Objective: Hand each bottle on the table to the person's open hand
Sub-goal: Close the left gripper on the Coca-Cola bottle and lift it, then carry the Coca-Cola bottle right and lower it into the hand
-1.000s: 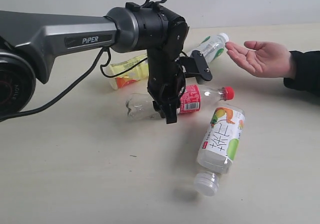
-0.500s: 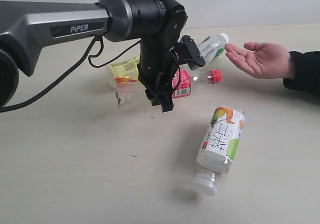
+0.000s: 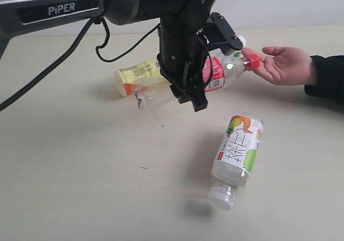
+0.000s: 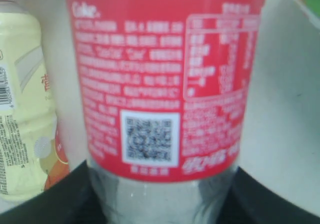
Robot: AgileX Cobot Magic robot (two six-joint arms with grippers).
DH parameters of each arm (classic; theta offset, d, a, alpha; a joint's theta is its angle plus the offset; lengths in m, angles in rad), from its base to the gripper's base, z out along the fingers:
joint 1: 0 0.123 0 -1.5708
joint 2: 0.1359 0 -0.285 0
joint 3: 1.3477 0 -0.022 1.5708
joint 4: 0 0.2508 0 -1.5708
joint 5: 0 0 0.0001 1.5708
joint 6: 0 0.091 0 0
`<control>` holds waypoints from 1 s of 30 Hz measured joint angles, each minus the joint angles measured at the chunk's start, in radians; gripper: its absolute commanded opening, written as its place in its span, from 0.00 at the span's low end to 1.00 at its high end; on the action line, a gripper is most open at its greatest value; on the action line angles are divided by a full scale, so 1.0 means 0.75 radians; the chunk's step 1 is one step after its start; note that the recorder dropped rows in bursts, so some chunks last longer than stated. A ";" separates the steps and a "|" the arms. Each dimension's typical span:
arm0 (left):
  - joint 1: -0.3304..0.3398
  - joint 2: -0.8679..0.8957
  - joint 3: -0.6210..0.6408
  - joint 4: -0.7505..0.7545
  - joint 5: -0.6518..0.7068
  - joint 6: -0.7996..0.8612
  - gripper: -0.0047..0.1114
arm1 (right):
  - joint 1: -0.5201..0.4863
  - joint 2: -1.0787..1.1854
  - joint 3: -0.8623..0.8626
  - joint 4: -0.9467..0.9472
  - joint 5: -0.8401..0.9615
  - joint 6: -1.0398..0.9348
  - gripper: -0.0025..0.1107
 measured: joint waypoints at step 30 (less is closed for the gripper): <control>-0.157 -0.045 -0.515 -0.203 -0.051 -0.941 0.04 | 0.000 0.000 0.000 0.000 0.000 0.000 0.02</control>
